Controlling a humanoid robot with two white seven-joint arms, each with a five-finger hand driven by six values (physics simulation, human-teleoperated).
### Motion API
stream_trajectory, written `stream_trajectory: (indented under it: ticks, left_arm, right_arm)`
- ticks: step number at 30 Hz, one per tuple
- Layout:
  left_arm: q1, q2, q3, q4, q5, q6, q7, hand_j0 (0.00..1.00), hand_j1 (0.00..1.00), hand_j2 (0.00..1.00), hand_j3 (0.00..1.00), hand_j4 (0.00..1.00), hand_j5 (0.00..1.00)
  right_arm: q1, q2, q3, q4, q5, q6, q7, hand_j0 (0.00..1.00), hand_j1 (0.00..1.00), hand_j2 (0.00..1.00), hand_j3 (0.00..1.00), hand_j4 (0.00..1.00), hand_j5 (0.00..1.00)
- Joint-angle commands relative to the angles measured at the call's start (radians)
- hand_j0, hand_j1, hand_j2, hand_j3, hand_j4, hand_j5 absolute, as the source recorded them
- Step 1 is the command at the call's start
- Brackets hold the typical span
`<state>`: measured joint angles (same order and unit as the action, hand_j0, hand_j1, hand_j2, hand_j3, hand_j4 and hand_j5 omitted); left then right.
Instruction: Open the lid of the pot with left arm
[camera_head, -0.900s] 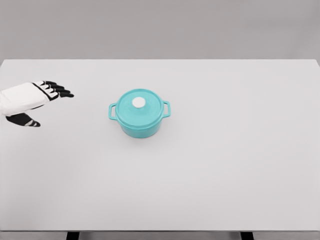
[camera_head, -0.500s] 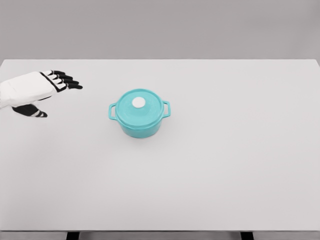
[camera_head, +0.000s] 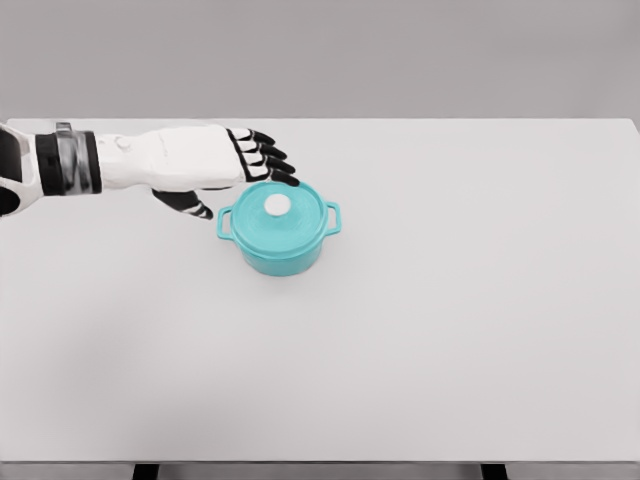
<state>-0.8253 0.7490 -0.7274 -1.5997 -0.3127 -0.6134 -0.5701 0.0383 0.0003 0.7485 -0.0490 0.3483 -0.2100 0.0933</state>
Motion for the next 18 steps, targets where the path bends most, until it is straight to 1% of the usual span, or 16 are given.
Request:
stream_trajectory:
  ticks: [1,5,7,8,9,11,13,16,18]
  left_arm:
    - [-0.002,-0.034,-0.02,0.015,0.004,0.003,0.003,1.0,1.0,1.0,1.0,1.0,1.0]
    - [0.005,-0.026,-0.021,0.014,0.011,0.003,0.007,1.0,1.0,1.0,1.0,1.0,1.0]
    - [-0.011,-0.013,-0.027,0.006,0.012,0.003,0.012,1.0,1.0,1.0,1.0,1.0,1.0]
    - [-0.017,-0.011,-0.046,0.015,0.009,0.003,0.015,1.0,1.0,1.0,1.0,1.0,1.0]
    - [-0.017,-0.02,-0.063,0.035,0.006,0.003,0.015,1.0,1.0,1.0,1.0,1.0,1.0]
    - [-0.021,-0.04,-0.066,0.064,0.001,0.003,0.013,1.0,1.0,1.0,1.0,1.0,1.0]
    - [-0.046,-0.06,-0.075,0.115,0.001,0.003,0.01,1.0,1.0,1.0,1.0,1.0,1.0]
    - [-0.103,-0.118,-0.144,0.218,0.0,0.003,0.007,1.0,1.0,1.0,1.0,1.0,1.0]
    - [-0.12,-0.146,-0.175,0.25,-0.012,0.003,0.007,1.0,1.0,1.0,1.0,1.0,1.0]
  right_arm:
    - [0.0,0.0,0.0,0.0,0.0,0.0,0.0,1.0,1.0,1.0,1.0,1.0,1.0]
    - [0.0,0.0,0.0,0.0,0.0,0.0,0.0,1.0,1.0,1.0,1.0,1.0,1.0]
    - [0.0,0.0,0.0,0.0,0.0,0.0,0.0,1.0,1.0,1.0,1.0,1.0,1.0]
    - [0.0,0.0,0.0,0.0,0.0,0.0,0.0,1.0,1.0,1.0,1.0,1.0,1.0]
    - [0.0,0.0,0.0,0.0,0.0,0.0,0.0,1.0,1.0,1.0,1.0,1.0,1.0]
    - [0.0,0.0,0.0,0.0,0.0,0.0,0.0,1.0,1.0,1.0,1.0,1.0,1.0]
    - [0.0,0.0,0.0,0.0,0.0,0.0,0.0,1.0,1.0,1.0,1.0,1.0,1.0]
    - [0.0,0.0,0.0,0.0,0.0,0.0,0.0,1.0,1.0,1.0,1.0,1.0,1.0]
    - [0.0,0.0,0.0,0.0,0.0,0.0,0.0,1.0,1.0,1.0,1.0,1.0,1.0]
